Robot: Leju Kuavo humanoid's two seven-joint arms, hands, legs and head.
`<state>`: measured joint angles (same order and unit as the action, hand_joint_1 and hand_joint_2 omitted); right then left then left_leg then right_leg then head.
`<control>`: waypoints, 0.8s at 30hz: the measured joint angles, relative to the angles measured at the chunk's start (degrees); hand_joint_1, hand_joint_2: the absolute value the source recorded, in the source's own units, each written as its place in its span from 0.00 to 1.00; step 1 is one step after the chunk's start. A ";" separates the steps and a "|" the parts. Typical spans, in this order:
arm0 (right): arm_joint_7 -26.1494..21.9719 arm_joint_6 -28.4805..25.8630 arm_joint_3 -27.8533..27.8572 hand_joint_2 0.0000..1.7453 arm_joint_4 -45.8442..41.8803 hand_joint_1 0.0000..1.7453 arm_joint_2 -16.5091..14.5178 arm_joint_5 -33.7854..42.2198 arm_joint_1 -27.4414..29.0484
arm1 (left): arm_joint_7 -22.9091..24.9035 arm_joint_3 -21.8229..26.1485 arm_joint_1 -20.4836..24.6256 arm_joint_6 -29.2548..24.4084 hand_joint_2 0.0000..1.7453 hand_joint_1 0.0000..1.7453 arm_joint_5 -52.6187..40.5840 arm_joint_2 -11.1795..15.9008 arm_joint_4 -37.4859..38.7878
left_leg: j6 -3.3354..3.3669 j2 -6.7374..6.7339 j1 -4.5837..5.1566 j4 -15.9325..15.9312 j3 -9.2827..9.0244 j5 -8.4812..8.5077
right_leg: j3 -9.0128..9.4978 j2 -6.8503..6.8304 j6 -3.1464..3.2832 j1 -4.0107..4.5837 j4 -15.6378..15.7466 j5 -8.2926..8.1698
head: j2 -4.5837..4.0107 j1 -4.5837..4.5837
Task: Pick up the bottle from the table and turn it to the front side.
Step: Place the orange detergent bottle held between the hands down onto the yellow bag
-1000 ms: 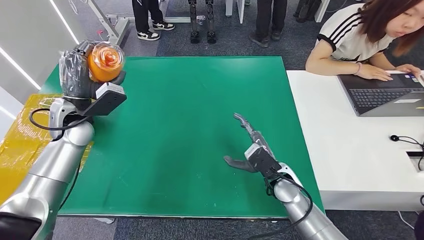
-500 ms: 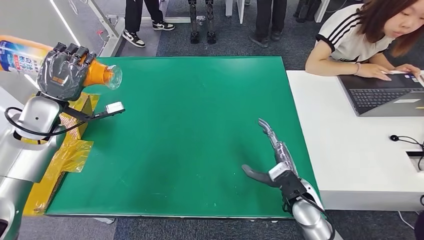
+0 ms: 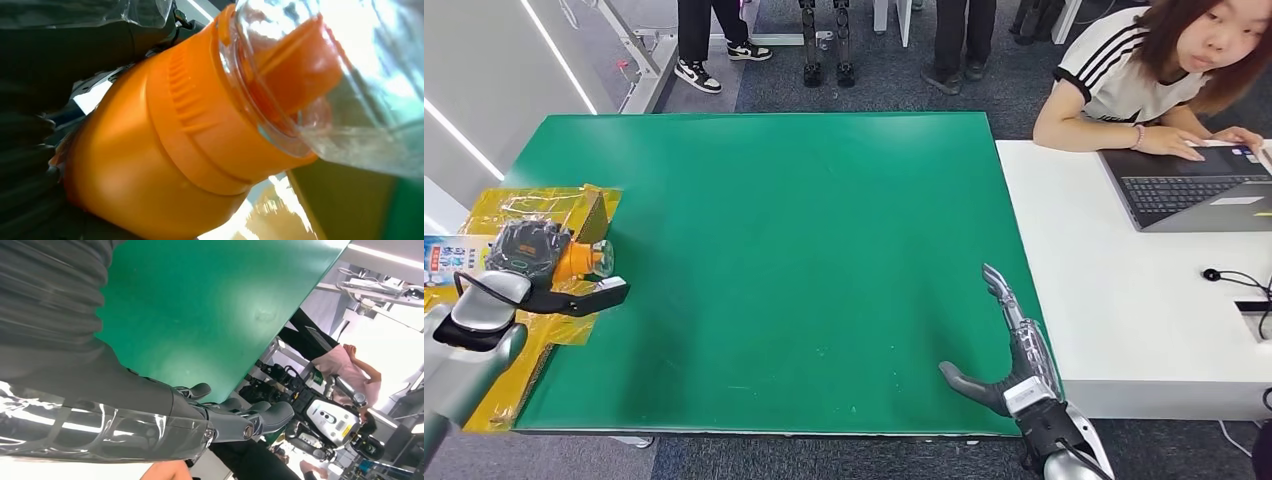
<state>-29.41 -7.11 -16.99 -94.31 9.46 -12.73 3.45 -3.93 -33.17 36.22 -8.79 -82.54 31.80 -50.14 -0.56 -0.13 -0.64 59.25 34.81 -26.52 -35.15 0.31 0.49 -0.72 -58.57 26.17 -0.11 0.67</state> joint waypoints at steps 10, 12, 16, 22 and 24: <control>0.68 2.09 0.09 1.00 -0.33 0.00 0.00 0.05 -1.98 | -3.35 -0.62 -4.17 -4.16 1.00 1.00 2.57 -1.83 4.90 | 0.01 0.00 0.01 0.02 0.01 0.00 | 0.02 0.01 -0.01 -0.01 0.01 -0.01 | 0.00 -0.01; 0.68 2.12 0.08 1.00 -0.32 0.00 0.01 0.10 -2.23 | -4.50 -0.72 -4.69 -5.14 1.00 0.89 3.18 -1.90 4.97 | 0.01 0.01 0.00 0.02 0.01 0.00 | 0.01 0.00 -0.01 -0.01 0.01 -0.01 | 0.00 0.01; 0.61 2.15 -0.13 1.00 -0.09 0.00 0.02 0.37 -2.71 | -8.25 -1.40 -5.65 -10.33 1.00 0.03 5.00 -2.10 4.76 | 0.01 0.02 0.00 0.01 0.01 0.00 | 0.01 0.00 0.00 -0.01 0.01 0.00 | 0.00 -0.01; 0.61 2.07 -1.11 1.00 0.62 0.00 0.02 0.55 -4.41 | -10.73 -3.03 -5.91 -15.50 1.00 0.00 7.25 -3.76 4.63 | 0.01 0.04 0.00 0.02 0.00 0.01 | 0.03 -0.02 -0.01 -0.01 0.01 -0.01 | 0.00 -0.01; 0.61 2.06 -1.42 1.00 0.80 0.00 0.02 0.55 -4.77 | -11.06 -3.40 -5.91 -16.39 1.00 0.00 7.87 -4.37 4.63 | 0.01 0.04 0.01 0.02 -0.01 0.01 | 0.04 -0.02 -0.01 -0.01 0.00 -0.02 | 0.00 -0.01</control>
<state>-28.81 -5.05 -18.40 -93.51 9.49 -12.17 -1.32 -14.99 -36.57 30.32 -25.17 -74.66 27.42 -45.51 -0.55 -0.09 -0.64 59.27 34.80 -26.51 -35.11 0.29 0.48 -0.73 -58.57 26.16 -0.11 0.67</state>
